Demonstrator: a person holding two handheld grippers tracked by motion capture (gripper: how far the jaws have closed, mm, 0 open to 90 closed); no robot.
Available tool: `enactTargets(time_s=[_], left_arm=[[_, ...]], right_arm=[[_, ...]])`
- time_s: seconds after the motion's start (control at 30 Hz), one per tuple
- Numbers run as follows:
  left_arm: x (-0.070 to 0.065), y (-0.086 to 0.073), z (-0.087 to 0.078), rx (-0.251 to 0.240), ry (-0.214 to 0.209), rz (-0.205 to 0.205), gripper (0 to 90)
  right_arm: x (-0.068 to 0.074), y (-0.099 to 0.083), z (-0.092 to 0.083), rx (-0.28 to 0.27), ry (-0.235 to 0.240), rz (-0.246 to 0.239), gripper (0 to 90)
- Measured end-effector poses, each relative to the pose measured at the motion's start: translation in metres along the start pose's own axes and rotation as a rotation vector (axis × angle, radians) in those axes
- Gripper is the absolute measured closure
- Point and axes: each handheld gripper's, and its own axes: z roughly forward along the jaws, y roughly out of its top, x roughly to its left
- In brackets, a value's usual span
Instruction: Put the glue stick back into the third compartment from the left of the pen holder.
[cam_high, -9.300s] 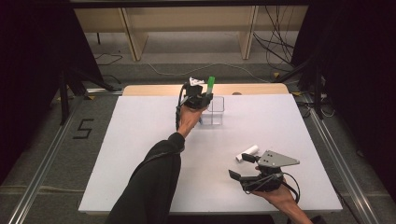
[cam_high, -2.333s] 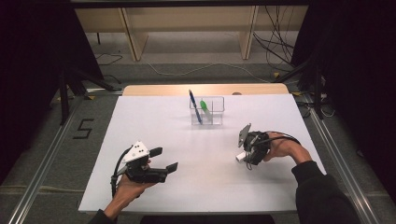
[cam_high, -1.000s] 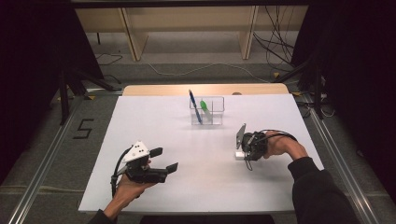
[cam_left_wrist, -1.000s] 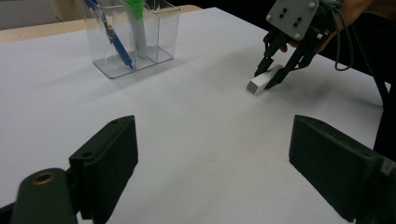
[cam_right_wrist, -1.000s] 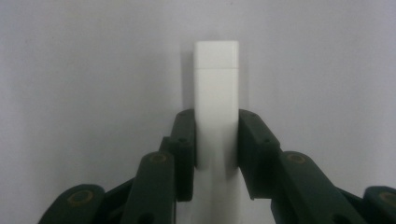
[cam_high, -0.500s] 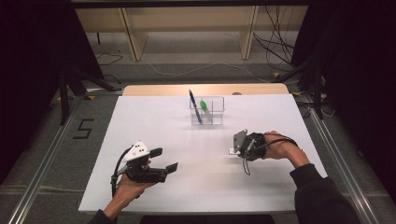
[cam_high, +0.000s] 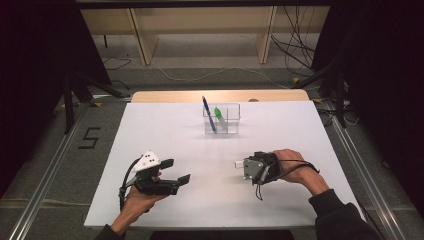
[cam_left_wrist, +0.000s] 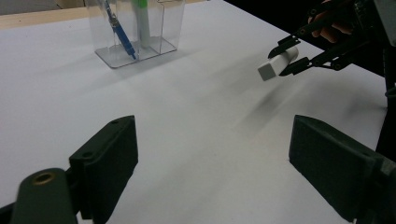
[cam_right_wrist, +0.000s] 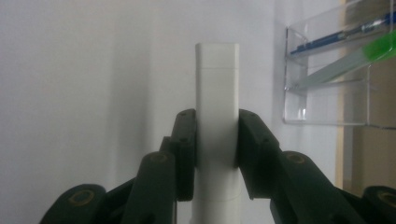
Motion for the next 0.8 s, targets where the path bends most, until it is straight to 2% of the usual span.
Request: enactTargets(time_s=[0.1, 0.13, 0.23, 0.3, 0.43, 0.5, 0.63, 0.77, 0.8], left_arm=[[0.000, 0.000, 0.000, 0.002, 0.000, -0.008, 15.0], [0.000, 0.000, 0.000, 0.003, -0.001, -0.008, 15.0], [0.001, 0.000, 0.000, 0.014, 0.007, 0.004, 15.0], [0.001, 0.000, 0.000, 0.016, 0.009, -0.003, 15.0], [0.003, 0.001, -0.001, 0.017, 0.011, -0.008, 15.0], [0.003, 0.001, -0.001, 0.017, 0.011, -0.013, 15.1], [0.003, 0.002, -0.001, 0.023, 0.011, -0.014, 15.1], [0.003, 0.003, -0.001, 0.026, 0.019, -0.016, 15.0], [0.003, 0.004, -0.001, 0.024, 0.020, -0.015, 15.0]], right_arm=[[0.006, 0.005, -0.001, -0.009, -0.042, -0.027, 70.2], [0.007, 0.006, -0.001, -0.032, -0.052, -0.042, 70.2], [0.014, 0.010, -0.002, -0.049, -0.090, -0.040, 70.2], [0.019, 0.014, 0.000, -0.047, -0.128, -0.064, 70.2], [0.030, 0.019, -0.001, -0.069, -0.183, -0.080, 70.2], [0.033, 0.022, -0.001, -0.081, -0.226, -0.116, 70.2], [0.040, 0.027, -0.002, -0.106, -0.270, -0.142, 70.2], [0.052, 0.033, -0.003, -0.075, -0.327, -0.204, 70.2], [0.054, 0.035, -0.002, -0.083, -0.342, -0.228, 70.2]])
